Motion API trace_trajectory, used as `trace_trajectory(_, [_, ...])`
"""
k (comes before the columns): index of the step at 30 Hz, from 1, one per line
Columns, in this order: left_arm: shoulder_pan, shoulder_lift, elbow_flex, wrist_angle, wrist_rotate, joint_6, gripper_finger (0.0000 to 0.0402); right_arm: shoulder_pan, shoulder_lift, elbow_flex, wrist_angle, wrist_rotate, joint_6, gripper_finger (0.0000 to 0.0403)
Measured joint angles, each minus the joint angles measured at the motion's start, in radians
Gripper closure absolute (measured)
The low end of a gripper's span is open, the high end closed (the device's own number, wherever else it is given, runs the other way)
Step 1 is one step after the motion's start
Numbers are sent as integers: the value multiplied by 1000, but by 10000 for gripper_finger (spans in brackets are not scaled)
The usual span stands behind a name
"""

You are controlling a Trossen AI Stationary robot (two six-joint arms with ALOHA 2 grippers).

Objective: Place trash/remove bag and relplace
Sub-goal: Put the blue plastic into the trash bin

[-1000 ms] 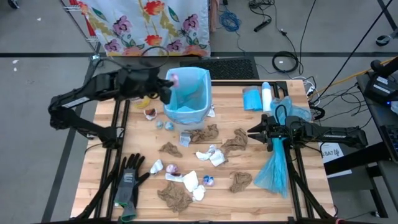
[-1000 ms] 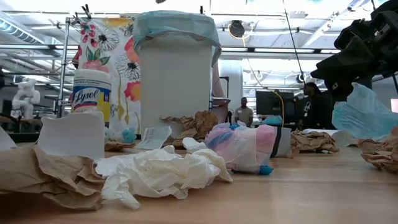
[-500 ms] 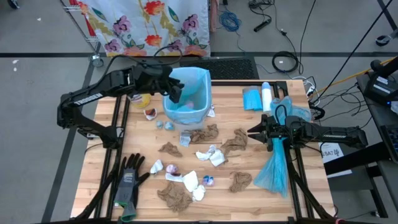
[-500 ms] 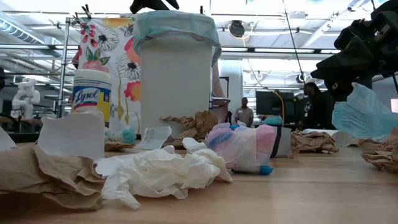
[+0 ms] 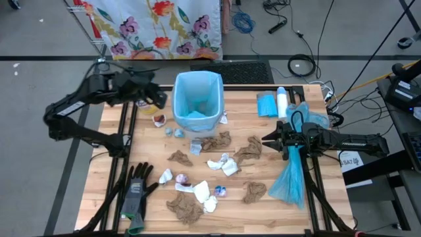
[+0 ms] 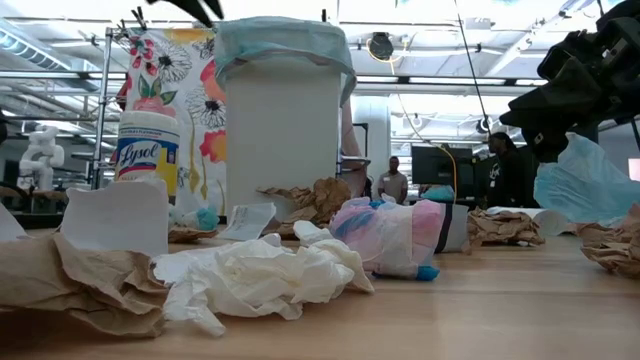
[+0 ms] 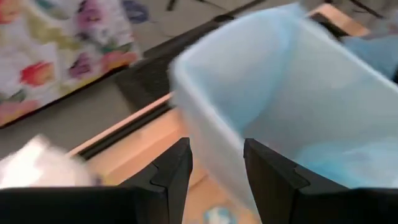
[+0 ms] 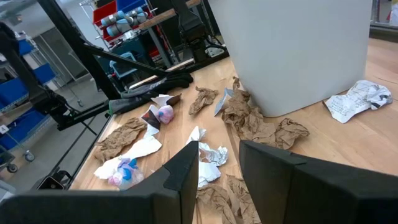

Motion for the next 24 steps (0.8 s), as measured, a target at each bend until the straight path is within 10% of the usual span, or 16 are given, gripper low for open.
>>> trace_trajectory(9, [-3,-118,-56,-212,-20,-164,250,0,0,0,0,0,0,293])
trace_trajectory(24, [-55,-231,-705,117,218,-392,252,0,0,0,0,0,0,293])
